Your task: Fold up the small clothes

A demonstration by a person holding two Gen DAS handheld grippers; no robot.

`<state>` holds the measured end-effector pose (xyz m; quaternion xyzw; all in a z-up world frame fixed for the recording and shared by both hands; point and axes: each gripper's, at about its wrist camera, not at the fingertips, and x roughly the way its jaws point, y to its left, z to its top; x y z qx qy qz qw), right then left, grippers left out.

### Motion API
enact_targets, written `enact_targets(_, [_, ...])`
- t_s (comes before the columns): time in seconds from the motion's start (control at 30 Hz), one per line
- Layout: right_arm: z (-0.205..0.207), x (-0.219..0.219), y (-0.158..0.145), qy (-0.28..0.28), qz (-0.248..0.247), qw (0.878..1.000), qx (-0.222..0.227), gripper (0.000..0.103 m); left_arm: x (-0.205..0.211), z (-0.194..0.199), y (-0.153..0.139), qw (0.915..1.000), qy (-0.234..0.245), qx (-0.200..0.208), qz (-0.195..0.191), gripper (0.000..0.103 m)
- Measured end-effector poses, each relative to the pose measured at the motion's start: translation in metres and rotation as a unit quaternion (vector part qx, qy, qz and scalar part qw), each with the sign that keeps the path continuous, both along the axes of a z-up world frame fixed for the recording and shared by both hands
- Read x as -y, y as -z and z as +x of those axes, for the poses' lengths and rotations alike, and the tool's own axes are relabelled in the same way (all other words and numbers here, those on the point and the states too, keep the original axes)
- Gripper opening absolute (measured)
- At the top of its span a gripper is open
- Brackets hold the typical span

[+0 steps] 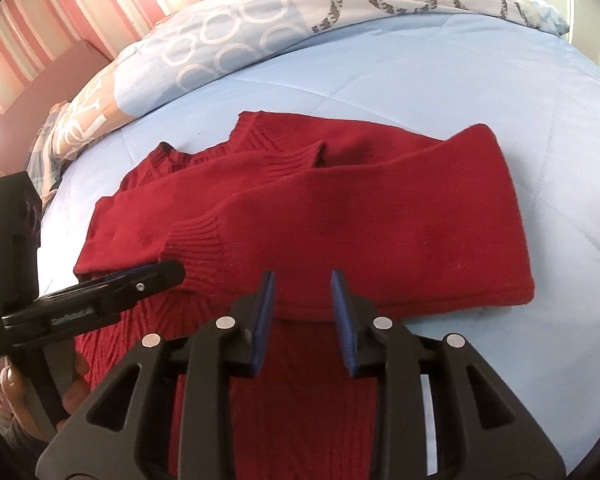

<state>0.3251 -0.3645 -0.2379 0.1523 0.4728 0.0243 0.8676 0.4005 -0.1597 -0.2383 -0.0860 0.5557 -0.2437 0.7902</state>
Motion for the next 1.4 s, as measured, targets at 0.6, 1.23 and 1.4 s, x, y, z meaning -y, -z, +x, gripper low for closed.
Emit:
enact_targets(0.6, [-0.009,0.023,0.002,0.018,-0.018,1.000,-0.008,0.038,0.028,0.000,-0.027,0.9835,0.023,0.130,0.124,0.012])
enact_targets(1.23, [0.058,0.037,0.022,0.061,0.000,0.997,-0.052,0.036,-0.093,0.038,-0.033,0.9683,-0.043,0.148,0.197,0.012])
enact_targets(1.4, [0.057,0.026,0.008,0.044,-0.016,0.999,-0.018,0.013,-0.091,0.032,-0.040,0.9655,-0.050,0.162,0.197,0.012])
